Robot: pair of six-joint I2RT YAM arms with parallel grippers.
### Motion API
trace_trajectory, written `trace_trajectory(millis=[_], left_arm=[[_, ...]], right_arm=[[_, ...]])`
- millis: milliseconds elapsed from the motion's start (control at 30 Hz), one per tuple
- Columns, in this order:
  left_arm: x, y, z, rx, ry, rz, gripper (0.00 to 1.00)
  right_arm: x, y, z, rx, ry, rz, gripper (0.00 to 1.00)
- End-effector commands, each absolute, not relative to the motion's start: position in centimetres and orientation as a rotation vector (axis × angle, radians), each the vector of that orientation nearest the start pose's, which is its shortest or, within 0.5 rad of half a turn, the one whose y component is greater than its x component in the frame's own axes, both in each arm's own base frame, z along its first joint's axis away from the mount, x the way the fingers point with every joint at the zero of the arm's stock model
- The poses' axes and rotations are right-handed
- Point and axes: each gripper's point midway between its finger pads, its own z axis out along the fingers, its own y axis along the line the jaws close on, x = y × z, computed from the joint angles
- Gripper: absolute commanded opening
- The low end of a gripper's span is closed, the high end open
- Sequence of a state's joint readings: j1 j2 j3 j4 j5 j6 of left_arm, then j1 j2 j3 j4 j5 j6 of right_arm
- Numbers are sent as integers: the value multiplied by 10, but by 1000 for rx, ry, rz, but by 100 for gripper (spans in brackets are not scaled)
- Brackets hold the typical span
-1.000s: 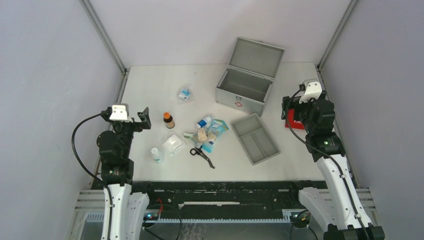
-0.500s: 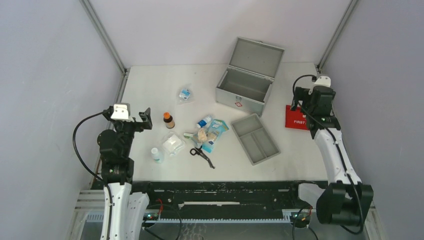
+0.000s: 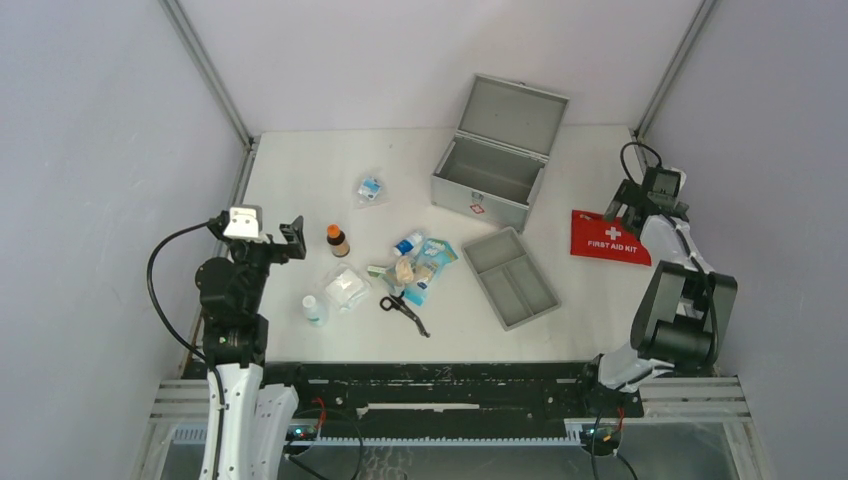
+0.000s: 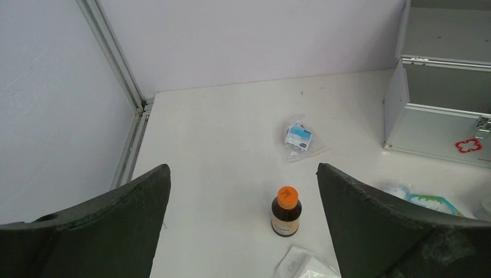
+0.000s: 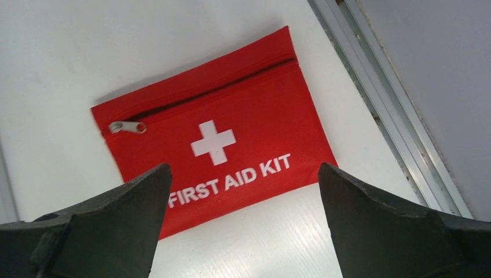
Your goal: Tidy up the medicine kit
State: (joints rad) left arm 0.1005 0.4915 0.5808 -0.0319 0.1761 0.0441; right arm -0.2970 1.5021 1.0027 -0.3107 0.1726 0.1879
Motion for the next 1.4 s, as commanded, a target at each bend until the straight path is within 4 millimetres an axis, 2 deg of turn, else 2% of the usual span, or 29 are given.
trace_trajectory(millis=[0, 167, 467, 800, 967, 1200, 1367], left_arm=[[278, -8, 301, 125, 1488, -51, 100], [278, -10, 300, 133, 1493, -60, 100], [278, -13, 299, 143, 1494, -69, 100], [279, -13, 297, 149, 1502, -70, 100], [278, -13, 298, 151, 1499, -71, 100], [277, -14, 299, 154, 1495, -74, 100], [277, -14, 301, 157, 1489, -71, 100]], right_arm=[[380, -151, 105, 743, 2267, -214, 96], [389, -155, 85, 761, 2329, -207, 95], [417, -161, 91, 791, 2301, -195, 95], [442, -157, 76, 677, 2358, -339, 94], [442, -149, 57, 585, 2462, -385, 94], [428, -141, 41, 475, 2592, -378, 94], [421, -129, 30, 316, 2716, -308, 92]])
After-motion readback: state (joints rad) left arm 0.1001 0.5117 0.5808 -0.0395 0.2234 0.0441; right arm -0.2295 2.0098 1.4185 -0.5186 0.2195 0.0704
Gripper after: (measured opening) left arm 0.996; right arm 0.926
